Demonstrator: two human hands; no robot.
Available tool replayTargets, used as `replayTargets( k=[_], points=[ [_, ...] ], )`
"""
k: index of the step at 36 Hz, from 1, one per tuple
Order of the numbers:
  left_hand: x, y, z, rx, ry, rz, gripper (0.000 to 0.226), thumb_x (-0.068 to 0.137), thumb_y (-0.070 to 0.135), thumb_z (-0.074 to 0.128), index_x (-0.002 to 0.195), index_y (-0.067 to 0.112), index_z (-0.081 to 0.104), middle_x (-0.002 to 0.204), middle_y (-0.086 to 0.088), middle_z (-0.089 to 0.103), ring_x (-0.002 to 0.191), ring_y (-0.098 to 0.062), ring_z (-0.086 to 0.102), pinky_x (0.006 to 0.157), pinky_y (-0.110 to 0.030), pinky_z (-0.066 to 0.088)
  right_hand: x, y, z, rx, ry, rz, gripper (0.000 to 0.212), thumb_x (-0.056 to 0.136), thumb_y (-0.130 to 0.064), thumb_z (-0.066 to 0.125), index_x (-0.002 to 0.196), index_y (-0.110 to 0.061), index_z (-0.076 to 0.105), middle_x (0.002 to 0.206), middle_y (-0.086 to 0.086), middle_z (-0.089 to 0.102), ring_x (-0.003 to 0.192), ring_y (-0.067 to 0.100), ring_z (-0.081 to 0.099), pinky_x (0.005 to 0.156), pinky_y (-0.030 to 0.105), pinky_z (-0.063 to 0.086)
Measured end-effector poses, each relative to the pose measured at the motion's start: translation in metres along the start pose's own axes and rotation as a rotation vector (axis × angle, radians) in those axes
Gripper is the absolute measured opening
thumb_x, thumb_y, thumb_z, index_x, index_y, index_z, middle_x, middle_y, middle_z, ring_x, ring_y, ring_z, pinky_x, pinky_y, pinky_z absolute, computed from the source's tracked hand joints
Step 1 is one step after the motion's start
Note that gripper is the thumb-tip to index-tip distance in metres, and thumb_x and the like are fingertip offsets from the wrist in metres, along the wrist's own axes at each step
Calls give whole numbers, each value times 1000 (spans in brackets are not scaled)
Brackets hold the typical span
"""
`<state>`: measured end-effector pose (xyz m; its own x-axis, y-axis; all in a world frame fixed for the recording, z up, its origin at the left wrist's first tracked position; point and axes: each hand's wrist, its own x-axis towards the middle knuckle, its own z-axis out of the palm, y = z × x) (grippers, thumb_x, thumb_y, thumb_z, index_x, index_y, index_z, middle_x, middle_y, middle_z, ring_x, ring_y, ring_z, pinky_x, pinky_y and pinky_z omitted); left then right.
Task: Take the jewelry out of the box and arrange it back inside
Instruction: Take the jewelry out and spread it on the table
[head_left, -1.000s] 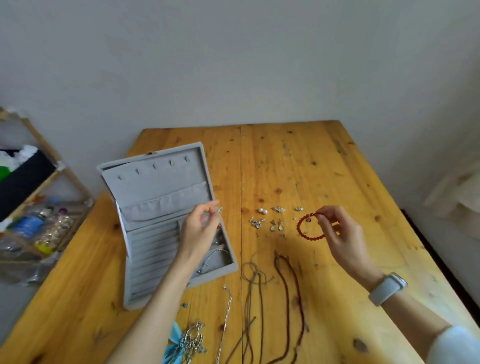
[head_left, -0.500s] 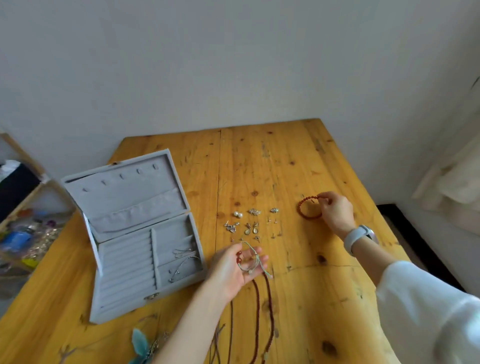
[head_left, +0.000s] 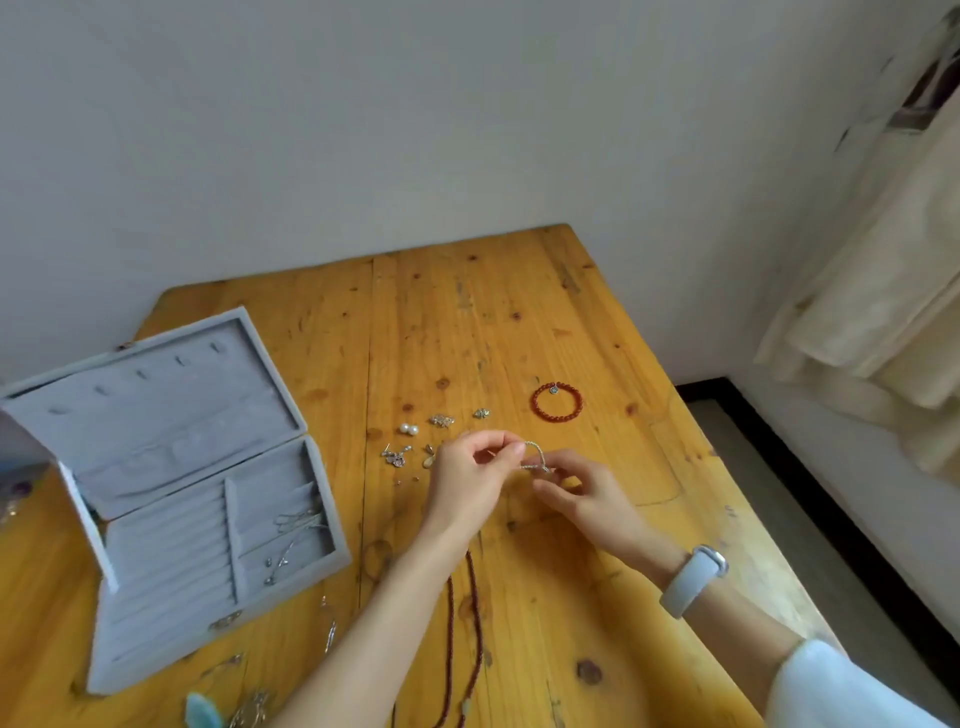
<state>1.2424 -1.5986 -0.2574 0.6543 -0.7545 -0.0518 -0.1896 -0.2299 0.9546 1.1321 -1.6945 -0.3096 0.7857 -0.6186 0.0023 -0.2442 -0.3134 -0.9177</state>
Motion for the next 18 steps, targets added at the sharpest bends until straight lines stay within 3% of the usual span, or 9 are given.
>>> replayTargets(
  k=[3,8,12,16,18],
  points=[
    [5,3,5,-43,-7,15,16,85,15,64,75,28,66,78,11,67,74,2,58,64,-5,44,0,-1,-4,58,89,-18,14,88,-11,58,80,-22,62,85,4,61,76,15,55,74,24,44],
    [21,-6,20,-13,51,-68,4,83,16,66,82,20,65,79,5,66,77,-7,61,67,-15,46,4,-5,-30,140,212,76,14,90,-11,55,80,-8,62,62,-2,55,53,2,49,53,9,39],
    [39,-18,39,141,71,-118,12,82,25,67,91,19,62,86,4,67,76,-10,61,64,-20,46,19,1,-51,63,160,214,16,91,-16,54,85,-8,67,68,5,58,62,15,48,61,26,40],
    [49,-26,51,414,94,-64,11,85,35,62,88,24,62,89,8,68,74,-9,61,59,-22,47,37,14,-61,-142,202,269,19,91,-17,54,95,-5,68,77,4,61,63,12,53,60,21,43],
    [52,-29,52,550,94,-1,13,87,37,59,91,25,62,94,8,67,79,-11,60,60,-25,47,43,18,-61,-267,214,272,20,91,-16,53,97,-5,68,89,7,65,77,17,58,69,25,48]
  ],
)
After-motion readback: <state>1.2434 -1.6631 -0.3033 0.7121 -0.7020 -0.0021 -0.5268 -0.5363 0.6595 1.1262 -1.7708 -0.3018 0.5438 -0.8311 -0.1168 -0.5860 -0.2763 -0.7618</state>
